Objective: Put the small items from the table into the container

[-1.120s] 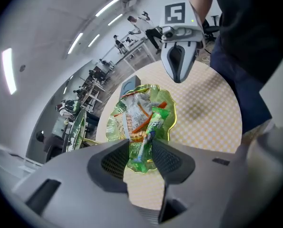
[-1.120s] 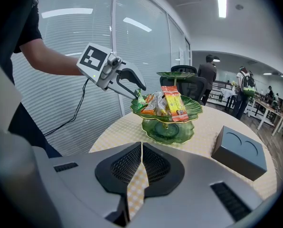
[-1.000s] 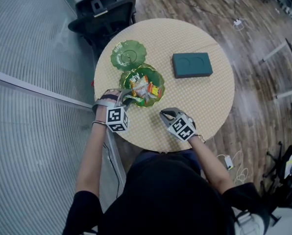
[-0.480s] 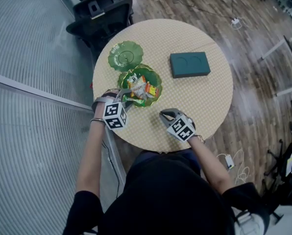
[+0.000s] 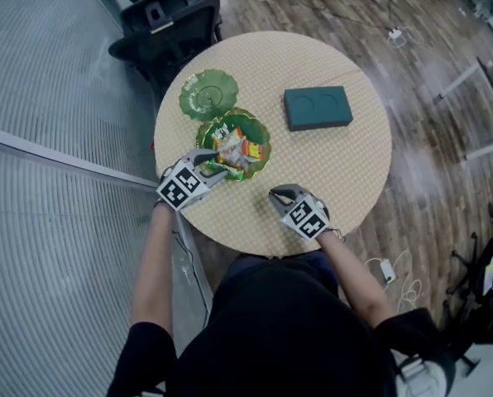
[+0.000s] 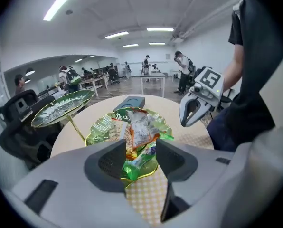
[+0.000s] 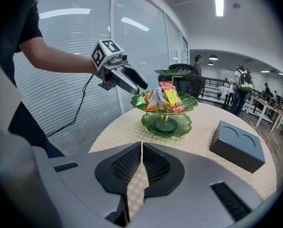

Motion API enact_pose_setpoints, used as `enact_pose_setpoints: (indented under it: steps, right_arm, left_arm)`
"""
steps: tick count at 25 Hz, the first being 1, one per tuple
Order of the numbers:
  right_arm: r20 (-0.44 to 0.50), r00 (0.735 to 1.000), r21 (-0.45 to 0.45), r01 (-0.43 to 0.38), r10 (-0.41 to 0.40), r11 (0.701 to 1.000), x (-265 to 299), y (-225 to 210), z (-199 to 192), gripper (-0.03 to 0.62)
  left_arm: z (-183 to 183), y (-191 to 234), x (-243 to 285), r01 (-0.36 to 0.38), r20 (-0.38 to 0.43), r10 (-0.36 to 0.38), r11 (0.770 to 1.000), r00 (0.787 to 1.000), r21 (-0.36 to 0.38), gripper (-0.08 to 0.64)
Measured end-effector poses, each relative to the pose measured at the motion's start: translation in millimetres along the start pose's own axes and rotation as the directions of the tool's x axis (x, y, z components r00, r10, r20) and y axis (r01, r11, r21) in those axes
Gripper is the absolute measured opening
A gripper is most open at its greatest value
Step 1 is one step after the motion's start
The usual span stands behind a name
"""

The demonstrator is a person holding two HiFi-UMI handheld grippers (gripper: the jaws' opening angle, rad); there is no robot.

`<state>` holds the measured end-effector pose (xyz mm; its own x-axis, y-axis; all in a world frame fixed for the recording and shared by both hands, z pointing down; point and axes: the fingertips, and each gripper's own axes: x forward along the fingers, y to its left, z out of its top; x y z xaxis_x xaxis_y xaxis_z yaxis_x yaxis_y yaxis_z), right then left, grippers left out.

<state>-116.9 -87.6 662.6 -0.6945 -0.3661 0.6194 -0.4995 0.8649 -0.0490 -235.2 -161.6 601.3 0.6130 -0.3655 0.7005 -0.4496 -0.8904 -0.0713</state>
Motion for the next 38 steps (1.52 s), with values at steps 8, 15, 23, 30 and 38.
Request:
enact_pose_setpoints:
  steps: [8, 15, 23, 30, 38]
  right_arm:
    - [0.024, 1.000, -0.005, 0.011, -0.011, 1.000, -3.6, -6.0, 6.3, 0.029]
    - [0.073, 0.997, -0.022, 0.008, -0.007, 1.000, -7.5, -3.3, 27.1, 0.029]
    - [0.112, 0.994, -0.017, -0.005, 0.007, 1.000, -12.4, 3.6, 39.8, 0.029]
    - [0.122, 0.992, -0.034, -0.032, 0.036, 0.999, -14.9, 14.8, 39.3, 0.029]
    - [0.111, 0.993, -0.050, -0.041, 0.046, 0.998, -16.1, 22.3, 31.3, 0.028]
  left_arm:
    - [28.9, 0.8, -28.0, -0.062, 0.244, 0.109, 0.980, 0.964, -0.190, 0.164]
    - [27.1, -21.1, -44.1, -0.028, 0.398, 0.195, 0.921, 0.897, -0.389, 0.017]
    - [-7.0, -57.8, -35.0, -0.004, 0.380, 0.227, 0.862, 0.897, -0.507, 0.003]
    - [-13.5, -89.2, -37.9, 0.012, 0.401, 0.257, 0.830, 0.879, -0.558, 0.003]
    - [-28.9, -106.1, -35.0, 0.012, 0.382, 0.259, 0.814, 0.887, -0.580, 0.003]
